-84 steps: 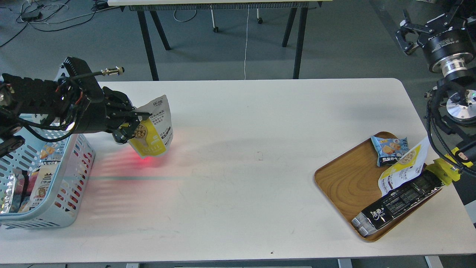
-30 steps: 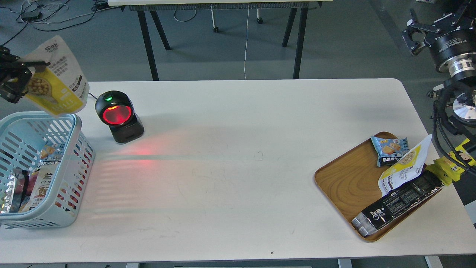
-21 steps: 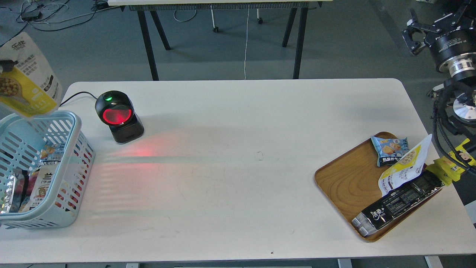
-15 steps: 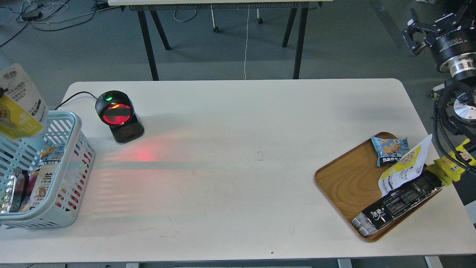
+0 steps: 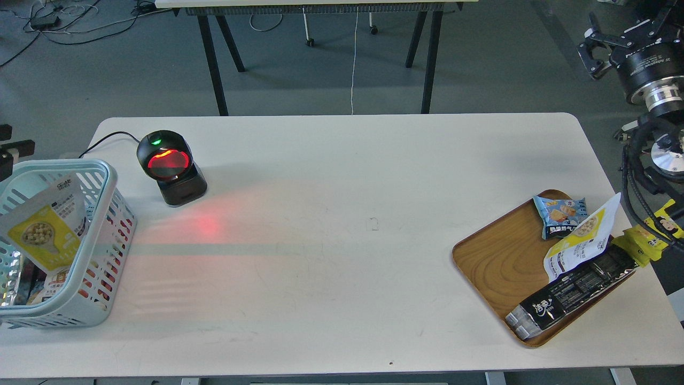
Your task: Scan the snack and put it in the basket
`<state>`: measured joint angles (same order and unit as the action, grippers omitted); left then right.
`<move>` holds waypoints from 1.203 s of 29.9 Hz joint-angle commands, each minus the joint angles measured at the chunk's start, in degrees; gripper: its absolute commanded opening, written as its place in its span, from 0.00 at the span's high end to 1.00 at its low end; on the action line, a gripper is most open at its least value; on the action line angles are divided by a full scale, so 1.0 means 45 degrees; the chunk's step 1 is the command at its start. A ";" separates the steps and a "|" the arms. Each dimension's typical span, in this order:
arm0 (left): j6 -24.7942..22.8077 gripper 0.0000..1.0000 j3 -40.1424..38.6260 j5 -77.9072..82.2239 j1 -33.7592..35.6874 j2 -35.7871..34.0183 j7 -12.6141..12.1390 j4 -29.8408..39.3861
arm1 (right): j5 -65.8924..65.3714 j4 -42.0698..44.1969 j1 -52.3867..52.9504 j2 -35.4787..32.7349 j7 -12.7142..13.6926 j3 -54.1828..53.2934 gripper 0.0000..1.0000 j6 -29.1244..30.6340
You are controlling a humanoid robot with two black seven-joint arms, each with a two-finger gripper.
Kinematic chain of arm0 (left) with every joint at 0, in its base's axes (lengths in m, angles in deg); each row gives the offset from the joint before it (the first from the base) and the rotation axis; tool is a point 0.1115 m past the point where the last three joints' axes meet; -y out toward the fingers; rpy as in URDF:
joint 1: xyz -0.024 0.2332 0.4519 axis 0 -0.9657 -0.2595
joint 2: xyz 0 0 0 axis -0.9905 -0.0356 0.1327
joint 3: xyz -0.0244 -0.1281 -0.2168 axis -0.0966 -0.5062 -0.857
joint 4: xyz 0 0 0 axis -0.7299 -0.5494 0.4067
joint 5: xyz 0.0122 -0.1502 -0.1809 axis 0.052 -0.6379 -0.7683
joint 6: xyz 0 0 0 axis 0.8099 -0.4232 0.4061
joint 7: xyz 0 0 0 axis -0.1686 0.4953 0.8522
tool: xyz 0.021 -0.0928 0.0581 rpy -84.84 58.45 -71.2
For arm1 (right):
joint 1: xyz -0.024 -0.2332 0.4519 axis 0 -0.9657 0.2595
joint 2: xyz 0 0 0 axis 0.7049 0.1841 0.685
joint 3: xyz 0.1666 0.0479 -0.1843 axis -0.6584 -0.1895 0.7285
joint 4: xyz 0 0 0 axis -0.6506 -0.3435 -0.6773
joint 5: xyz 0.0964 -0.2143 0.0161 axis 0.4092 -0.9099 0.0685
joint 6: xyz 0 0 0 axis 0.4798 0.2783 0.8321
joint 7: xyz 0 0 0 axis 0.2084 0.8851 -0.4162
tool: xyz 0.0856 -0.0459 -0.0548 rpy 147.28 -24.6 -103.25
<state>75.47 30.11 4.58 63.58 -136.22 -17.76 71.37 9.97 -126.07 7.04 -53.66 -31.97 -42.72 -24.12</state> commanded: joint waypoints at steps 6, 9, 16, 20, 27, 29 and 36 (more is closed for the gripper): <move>-0.2026 0.01 -0.1508 -0.8590 0.0632 0.2068 0.0002 -0.0079 | -0.0019 0.0021 0.0155 -0.0156 -0.0001 -0.0156 0.01 0.0001; -0.2886 0.01 -0.2522 -1.1184 0.0652 0.3356 -0.0029 -0.0332 | -0.0019 0.0021 0.0213 -0.0332 0.0096 -0.0294 0.01 0.0001; -0.4603 0.01 -0.4243 -1.6698 0.0632 0.7807 -0.0634 -0.3997 | 0.0000 0.0021 0.0565 -0.0626 0.0234 -0.0566 0.01 0.0468; -0.5575 0.01 -0.5199 -1.8279 0.0574 1.0464 -0.0634 -0.7628 | 0.0000 0.0040 0.0546 -0.0489 0.0292 -0.0723 0.01 0.0782; -0.5575 0.01 -0.6177 -2.0782 0.0496 1.3942 -0.1901 -1.2067 | 0.0039 0.0254 0.0506 -0.0100 0.1422 -0.1659 0.01 0.0802; -0.5575 0.00 -0.6528 -2.0978 0.0476 1.4569 -0.2157 -1.2732 | 0.0039 0.0644 0.0506 0.0349 0.1794 -0.1914 0.01 0.0813; -0.5575 0.00 -0.7877 -2.1954 0.0417 1.6055 -0.2216 -1.4258 | 0.0039 0.1524 0.0448 0.1443 0.1894 -0.2247 0.01 0.0813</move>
<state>50.37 -3.50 -92.22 65.52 -65.77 -27.63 8.43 10.15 -119.97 9.21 -48.93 -23.28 -52.63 -20.48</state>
